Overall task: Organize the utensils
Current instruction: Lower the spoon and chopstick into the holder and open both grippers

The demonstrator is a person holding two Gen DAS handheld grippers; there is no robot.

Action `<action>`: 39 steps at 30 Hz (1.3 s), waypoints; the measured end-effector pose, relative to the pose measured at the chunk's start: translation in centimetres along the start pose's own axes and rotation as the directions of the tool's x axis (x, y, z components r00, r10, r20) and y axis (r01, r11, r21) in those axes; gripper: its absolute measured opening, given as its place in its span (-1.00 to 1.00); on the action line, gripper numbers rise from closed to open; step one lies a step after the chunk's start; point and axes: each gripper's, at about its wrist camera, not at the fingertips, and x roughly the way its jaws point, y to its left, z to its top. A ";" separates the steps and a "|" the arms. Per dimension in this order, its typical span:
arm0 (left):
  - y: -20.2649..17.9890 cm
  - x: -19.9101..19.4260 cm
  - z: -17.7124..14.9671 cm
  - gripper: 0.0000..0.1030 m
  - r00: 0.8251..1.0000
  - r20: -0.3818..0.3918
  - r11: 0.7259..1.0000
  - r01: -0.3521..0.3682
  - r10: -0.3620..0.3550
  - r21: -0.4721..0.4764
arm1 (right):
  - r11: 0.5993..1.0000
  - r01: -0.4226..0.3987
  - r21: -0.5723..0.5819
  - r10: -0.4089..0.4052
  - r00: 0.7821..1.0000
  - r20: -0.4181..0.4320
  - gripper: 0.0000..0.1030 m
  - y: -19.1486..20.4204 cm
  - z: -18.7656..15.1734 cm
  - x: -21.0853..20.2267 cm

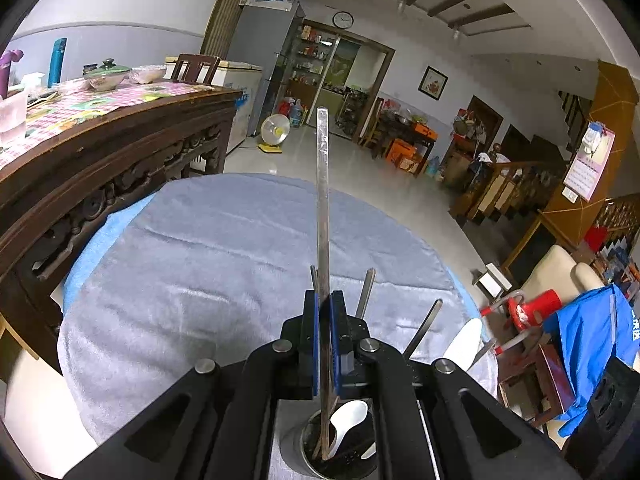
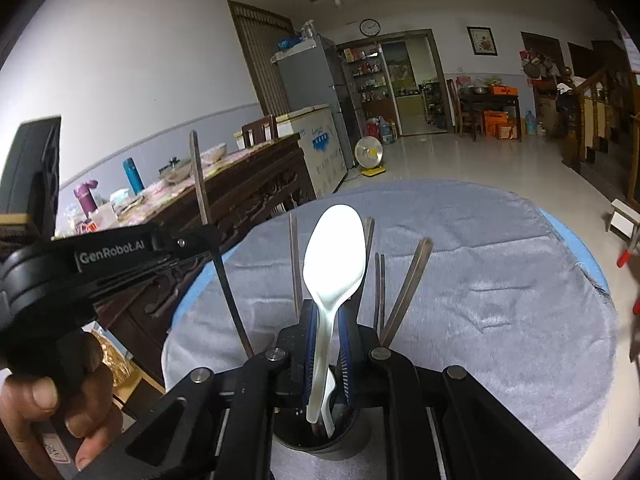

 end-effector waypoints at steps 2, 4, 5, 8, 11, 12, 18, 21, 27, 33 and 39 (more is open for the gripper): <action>0.0 0.3 -0.3 -0.90 1.000 -0.006 1.000 -0.005 0.005 0.004 | 1.000 0.002 -0.005 -0.002 1.000 -0.010 -0.76 0.1 -0.5 0.3; -0.1 0.5 -0.7 -0.90 1.000 -0.013 1.000 -0.006 0.006 0.008 | 1.000 0.004 -0.013 -0.004 1.000 -0.023 -0.76 0.2 -0.9 0.7; -0.1 0.6 -0.9 -0.90 1.000 -0.016 1.000 -0.007 0.007 0.011 | 1.000 0.004 -0.015 -0.004 1.000 -0.027 -0.76 0.1 -1.1 0.8; -0.2 0.7 -1.3 -0.90 1.000 -0.023 1.000 -0.006 0.006 0.020 | 1.000 0.007 -0.025 -0.008 0.999 -0.042 -0.76 0.3 -1.7 1.1; -0.2 0.9 -1.9 -0.90 0.999 -0.031 1.000 -0.005 0.006 0.028 | 0.999 0.013 -0.036 -0.015 0.999 -0.052 -0.76 0.3 -2.2 1.3; -0.1 1.0 -2.1 -0.89 0.999 -0.035 1.000 -0.004 0.004 0.028 | 0.999 0.014 -0.037 -0.016 0.998 -0.055 -0.76 0.3 -2.3 1.3; -0.4 1.2 -3.2 -0.90 0.999 -0.053 0.999 -0.009 0.011 0.044 | 0.999 0.018 -0.046 -0.022 0.997 -0.072 -0.76 0.4 -3.2 1.4; -0.5 1.2 -3.5 -0.90 0.998 -0.060 0.999 -0.010 0.014 0.053 | 0.999 0.016 -0.048 -0.020 0.997 -0.081 -0.76 0.7 -3.6 1.4; -0.6 1.2 -4.3 -0.90 0.997 -0.076 0.998 -0.007 0.011 0.061 | 0.999 0.016 -0.047 -0.021 0.996 -0.090 -0.76 0.7 -4.3 1.2; -0.8 0.7 -4.4 -0.90 0.997 -0.072 0.998 -0.002 0.007 0.063 | 0.999 0.019 -0.044 -0.023 0.995 -0.095 -0.76 0.6 -4.5 1.1; -0.9 0.5 -4.5 -0.90 0.998 -0.069 0.998 -0.004 0.008 0.065 | 0.999 0.017 -0.044 -0.021 0.995 -0.099 -0.76 0.6 -4.7 1.0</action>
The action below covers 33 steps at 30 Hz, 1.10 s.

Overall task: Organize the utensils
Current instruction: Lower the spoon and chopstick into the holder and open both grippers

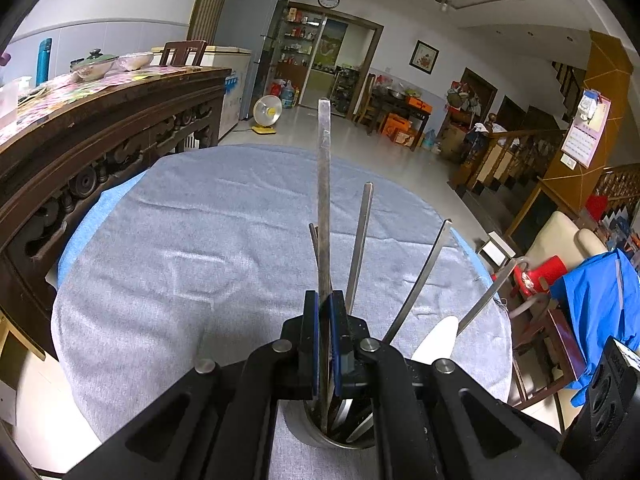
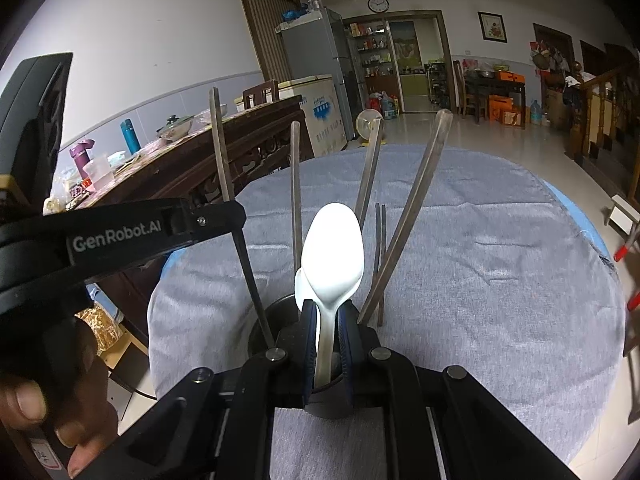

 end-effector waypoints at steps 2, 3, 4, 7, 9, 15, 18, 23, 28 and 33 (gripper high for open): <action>0.1 0.0 0.0 -0.90 1.000 0.001 1.000 0.002 -0.002 -0.003 | 1.000 -0.001 -0.001 0.001 1.000 0.000 -0.76 0.1 0.0 0.0; 0.2 -0.1 0.1 -0.90 1.000 0.005 1.000 0.004 -0.004 -0.005 | 1.000 -0.001 0.000 0.001 1.000 -0.001 -0.76 0.0 -0.1 0.0; 0.2 -0.2 0.2 -0.90 1.000 0.008 1.000 0.004 -0.004 -0.006 | 1.000 -0.002 0.001 0.002 1.000 0.000 -0.76 0.0 0.0 0.0; 0.3 -0.7 0.7 -0.90 1.000 0.029 1.000 0.008 -0.007 -0.018 | 1.000 0.000 0.002 0.000 1.000 0.006 -0.76 0.0 0.0 -0.1; 0.2 -1.0 0.9 -0.90 0.999 0.044 1.000 0.012 -0.012 -0.016 | 1.000 0.000 0.003 -0.001 1.000 0.009 -0.76 0.0 0.1 -0.1; -0.6 -1.0 0.0 -0.89 0.997 0.066 0.999 0.035 -0.037 0.020 | 1.000 -0.004 0.000 0.004 1.000 0.011 -0.76 0.2 -0.1 -0.3; -0.9 -0.6 -0.5 -0.89 0.998 0.053 0.999 0.034 -0.036 0.039 | 1.000 -0.006 -0.002 0.006 1.000 0.009 -0.76 0.2 -0.2 -0.4; -0.5 -0.4 -1.3 -0.89 0.999 0.031 0.999 0.026 -0.027 0.042 | 1.000 -0.009 0.002 0.009 1.000 0.003 -0.76 0.1 -0.4 -0.4; 0.1 0.3 -2.5 -0.89 1.000 -0.005 0.999 0.007 -0.007 0.046 | 1.000 -0.009 -0.008 0.009 1.000 -0.025 -0.76 0.2 -0.9 0.2; 0.4 0.6 -3.1 -0.89 0.999 -0.033 0.999 0.002 -0.001 0.042 | 1.000 -0.013 -0.018 0.012 0.999 -0.050 -0.76 0.4 -1.6 0.6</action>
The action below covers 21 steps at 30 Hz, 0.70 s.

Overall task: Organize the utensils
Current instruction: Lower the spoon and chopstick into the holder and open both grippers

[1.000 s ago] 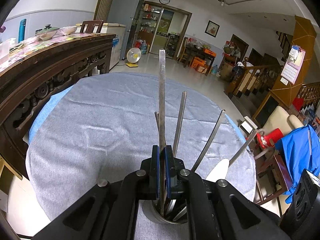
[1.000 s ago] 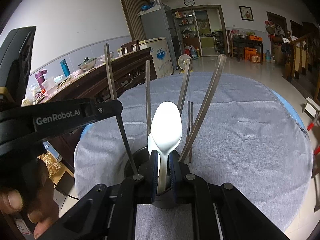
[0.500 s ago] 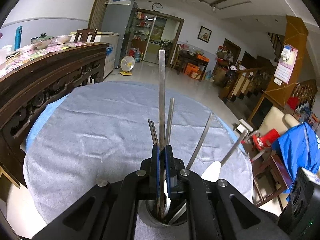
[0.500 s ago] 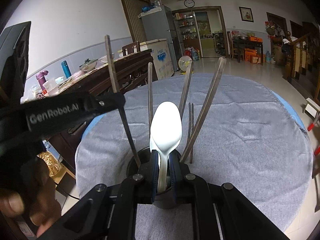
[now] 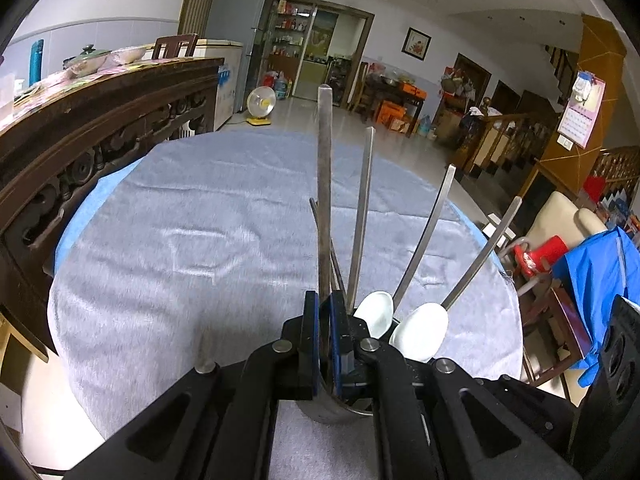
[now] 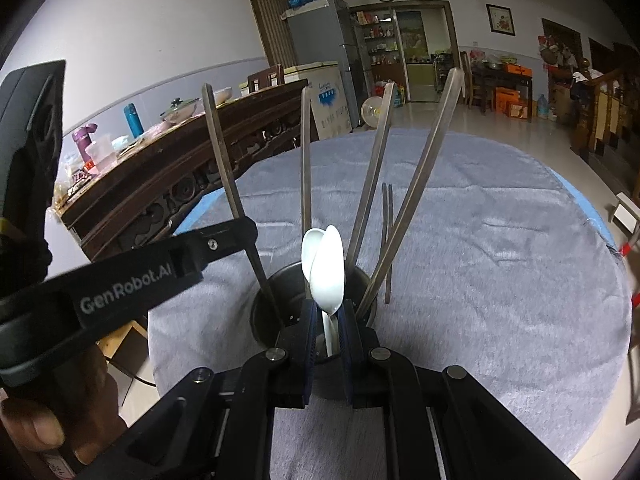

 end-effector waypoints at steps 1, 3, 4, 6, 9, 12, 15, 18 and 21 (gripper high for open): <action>0.0 -0.1 0.0 -0.89 1.000 -0.002 1.000 0.002 -0.002 0.001 | 1.000 0.000 -0.001 0.000 1.000 0.000 -0.76 0.1 0.0 0.0; 0.0 -0.2 0.0 -0.89 1.000 -0.009 1.000 0.005 -0.005 0.001 | 1.000 0.004 -0.006 -0.004 1.000 0.000 -0.75 0.1 -0.1 -0.1; 0.1 -0.3 0.1 -0.89 1.000 -0.012 1.000 0.006 -0.006 -0.001 | 1.000 0.002 -0.007 -0.002 1.000 -0.001 -0.75 0.2 -0.1 -0.1; 0.1 -0.4 0.1 -0.89 1.000 -0.017 1.000 0.007 -0.007 -0.004 | 1.000 -0.001 -0.004 0.001 1.000 -0.001 -0.75 0.2 -0.1 -0.1; 0.1 -0.5 0.1 -0.89 1.000 -0.024 1.000 0.009 -0.009 -0.009 | 1.000 0.001 0.002 -0.001 1.000 -0.001 -0.75 0.1 -0.2 -0.3; 0.3 -0.7 0.3 -0.87 1.000 -0.027 1.000 0.008 -0.009 -0.012 | 1.000 0.007 0.002 -0.007 1.000 0.001 -0.74 0.0 -0.2 -0.7; 0.5 -1.1 0.5 -0.61 1.000 -0.024 1.000 0.011 -0.011 -0.022 | 1.000 0.016 -0.002 -0.016 1.000 0.002 -0.67 -0.1 -0.2 -1.1; 0.8 -1.9 0.7 -0.16 1.000 -0.002 0.999 0.011 -0.011 -0.031 | 1.000 0.024 0.000 -0.024 1.000 0.004 -0.47 -0.3 -0.3 -1.6; 1.3 -2.8 1.1 -0.09 1.000 0.022 0.999 0.010 -0.009 -0.035 | 1.000 0.026 -0.002 -0.026 0.999 0.019 0.02 -0.3 -0.2 -2.4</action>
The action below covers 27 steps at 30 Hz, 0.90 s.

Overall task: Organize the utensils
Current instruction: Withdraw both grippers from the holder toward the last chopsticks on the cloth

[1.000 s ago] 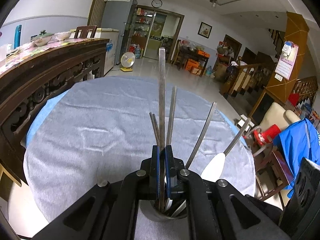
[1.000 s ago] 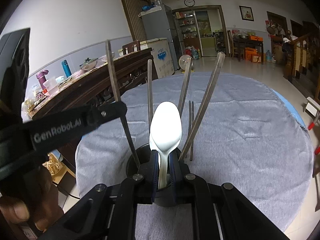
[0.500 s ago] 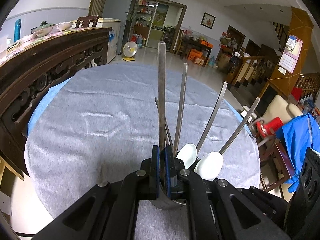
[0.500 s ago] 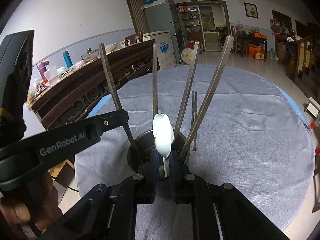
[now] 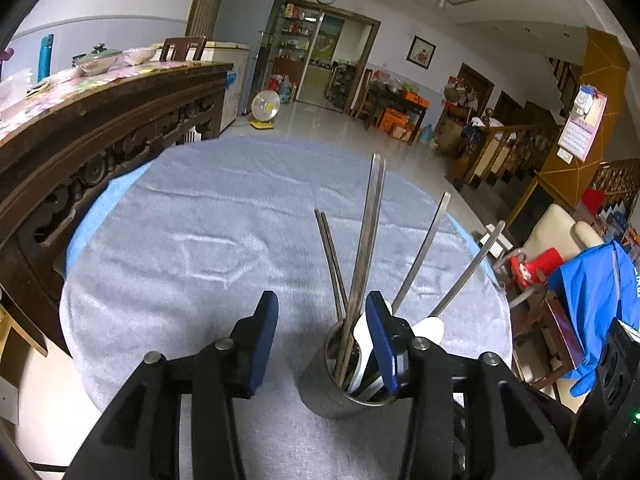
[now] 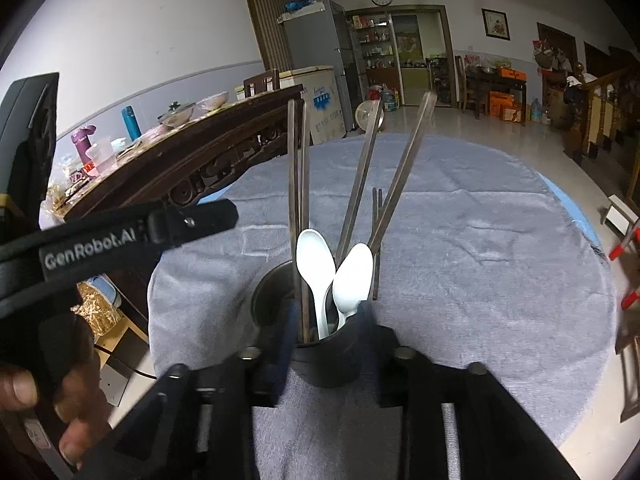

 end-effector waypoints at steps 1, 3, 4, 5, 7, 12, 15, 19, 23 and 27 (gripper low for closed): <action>0.3 -0.2 0.2 -0.03 1.000 0.004 1.000 -0.001 0.001 -0.006 | 1.000 0.000 -0.001 0.000 1.000 0.005 0.29 0.0 0.0 -0.3; 1.0 -0.7 0.7 0.08 1.000 0.018 1.000 -0.008 0.008 -0.025 | 1.000 0.005 -0.011 -0.004 0.999 0.036 0.34 0.1 0.0 -1.4; 1.4 -0.8 0.9 0.14 1.000 0.025 0.999 -0.012 0.013 -0.034 | 1.000 0.003 -0.014 -0.002 0.999 0.043 0.34 0.0 0.0 -1.9; 2.0 -0.9 1.2 0.18 0.999 0.029 0.999 -0.022 0.024 -0.045 | 1.000 -0.002 -0.008 0.003 0.999 0.045 0.34 -0.1 0.1 -2.3; 2.9 -0.8 1.7 0.21 0.999 0.028 0.997 -0.036 0.037 -0.063 | 1.000 -0.023 0.018 0.022 0.998 0.057 0.34 -0.7 0.2 -3.1; 5.7 0.7 2.8 0.21 0.997 -0.016 0.989 -0.072 0.071 -0.130 | 0.989 -0.052 0.141 0.043 0.997 0.065 0.34 -4.1 0.7 -4.1; 6.8 1.9 3.0 0.21 0.995 -0.062 0.984 -0.092 0.083 -0.154 | 0.977 -0.042 0.208 0.034 0.999 0.042 0.34 -6.6 0.5 -3.5; 8.2 4.0 3.1 0.21 0.986 -0.133 0.976 -0.119 0.095 -0.182 | 0.950 -0.044 0.308 0.055 0.998 -0.027 0.34 -10.4 0.0 -1.4; 9.3 7.1 2.9 0.21 0.966 -0.237 0.973 -0.148 0.104 -0.178 | 0.920 -0.019 0.391 0.063 0.993 -0.100 0.34 -14.1 -0.1 1.2; 9.7 10.2 3.3 0.21 0.939 -0.316 0.974 -0.184 0.134 -0.135 | 0.901 0.014 0.433 0.050 0.990 -0.135 0.34 -16.7 -0.2 2.7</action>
